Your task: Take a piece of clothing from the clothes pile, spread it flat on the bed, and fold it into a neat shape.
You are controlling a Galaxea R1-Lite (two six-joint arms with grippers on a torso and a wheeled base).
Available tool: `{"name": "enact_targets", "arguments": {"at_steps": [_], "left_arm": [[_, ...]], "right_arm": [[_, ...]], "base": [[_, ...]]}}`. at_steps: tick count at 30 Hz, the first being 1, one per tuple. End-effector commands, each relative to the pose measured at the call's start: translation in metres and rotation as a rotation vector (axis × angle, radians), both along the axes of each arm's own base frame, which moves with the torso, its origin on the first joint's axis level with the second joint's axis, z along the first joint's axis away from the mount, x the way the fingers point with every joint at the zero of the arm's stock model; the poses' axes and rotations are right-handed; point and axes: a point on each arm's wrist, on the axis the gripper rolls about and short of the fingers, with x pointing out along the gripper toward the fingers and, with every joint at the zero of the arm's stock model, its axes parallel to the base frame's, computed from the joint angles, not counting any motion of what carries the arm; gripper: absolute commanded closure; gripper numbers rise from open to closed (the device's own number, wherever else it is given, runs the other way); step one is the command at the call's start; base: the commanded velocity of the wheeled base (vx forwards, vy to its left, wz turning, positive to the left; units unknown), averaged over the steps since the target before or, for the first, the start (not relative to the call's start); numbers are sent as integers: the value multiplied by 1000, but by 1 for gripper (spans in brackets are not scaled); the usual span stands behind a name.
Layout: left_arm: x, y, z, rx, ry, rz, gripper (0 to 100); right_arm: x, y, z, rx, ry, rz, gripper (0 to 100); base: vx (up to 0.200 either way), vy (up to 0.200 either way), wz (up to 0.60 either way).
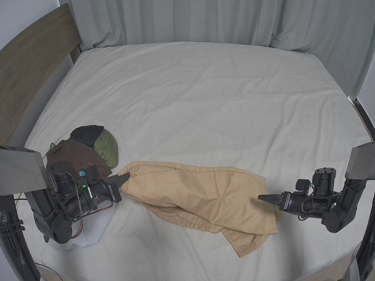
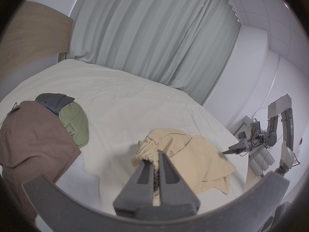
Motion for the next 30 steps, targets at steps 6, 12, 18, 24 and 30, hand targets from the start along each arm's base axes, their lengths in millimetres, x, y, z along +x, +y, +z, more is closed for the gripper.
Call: {"name": "enact_targets", "arguments": {"at_steps": [6, 12, 18, 24, 30], "left_arm": [[0, 0, 1, -2, -7, 0, 100], [0, 0, 2, -3, -8, 1, 100], [0, 0, 2, -2, -9, 0, 100], [0, 0, 1, -2, -7, 0, 100], [0, 0, 1, -3, -7, 1, 100]], "right_arm": [[1, 2, -9, 0, 7, 7, 0], [0, 4, -8, 8, -8, 17, 0], [-8, 2, -7, 56, -40, 82, 0], [-7, -1, -19, 72, -57, 96, 0], [-6, -1, -21, 73, -53, 96, 100]], "base": [[0, 0, 0], [0, 0, 0], [0, 0, 0], [0, 0, 0], [0, 0, 0]]}}
